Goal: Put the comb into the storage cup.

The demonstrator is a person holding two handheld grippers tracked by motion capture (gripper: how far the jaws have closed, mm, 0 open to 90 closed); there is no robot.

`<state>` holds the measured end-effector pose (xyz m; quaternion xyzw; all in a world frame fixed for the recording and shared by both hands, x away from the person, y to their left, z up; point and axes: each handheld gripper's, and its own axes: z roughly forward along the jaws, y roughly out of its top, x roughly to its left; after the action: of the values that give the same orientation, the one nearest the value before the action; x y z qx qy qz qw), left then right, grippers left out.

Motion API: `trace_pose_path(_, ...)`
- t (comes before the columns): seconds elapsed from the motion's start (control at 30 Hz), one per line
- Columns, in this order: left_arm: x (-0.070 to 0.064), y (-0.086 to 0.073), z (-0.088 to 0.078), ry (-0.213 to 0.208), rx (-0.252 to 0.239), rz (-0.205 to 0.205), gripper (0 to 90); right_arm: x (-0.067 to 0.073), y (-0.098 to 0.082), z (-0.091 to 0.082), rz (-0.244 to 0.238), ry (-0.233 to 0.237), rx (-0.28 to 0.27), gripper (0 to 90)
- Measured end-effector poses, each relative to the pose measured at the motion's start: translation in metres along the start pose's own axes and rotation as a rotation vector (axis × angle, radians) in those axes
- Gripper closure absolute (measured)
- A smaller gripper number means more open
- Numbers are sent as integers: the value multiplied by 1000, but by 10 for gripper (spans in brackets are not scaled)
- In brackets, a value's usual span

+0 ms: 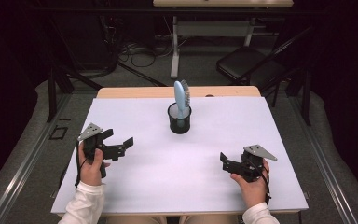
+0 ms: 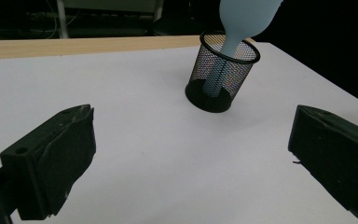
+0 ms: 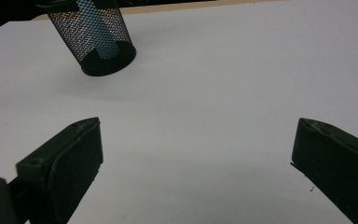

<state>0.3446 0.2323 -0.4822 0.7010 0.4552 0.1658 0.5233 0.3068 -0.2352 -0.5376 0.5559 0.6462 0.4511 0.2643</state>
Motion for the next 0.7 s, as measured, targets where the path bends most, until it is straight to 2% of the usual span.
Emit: trace_pose_path(0.7, 1, 0, 0, 2, 0, -3, 10, 1, -3, 0, 1, 6, 8, 18)
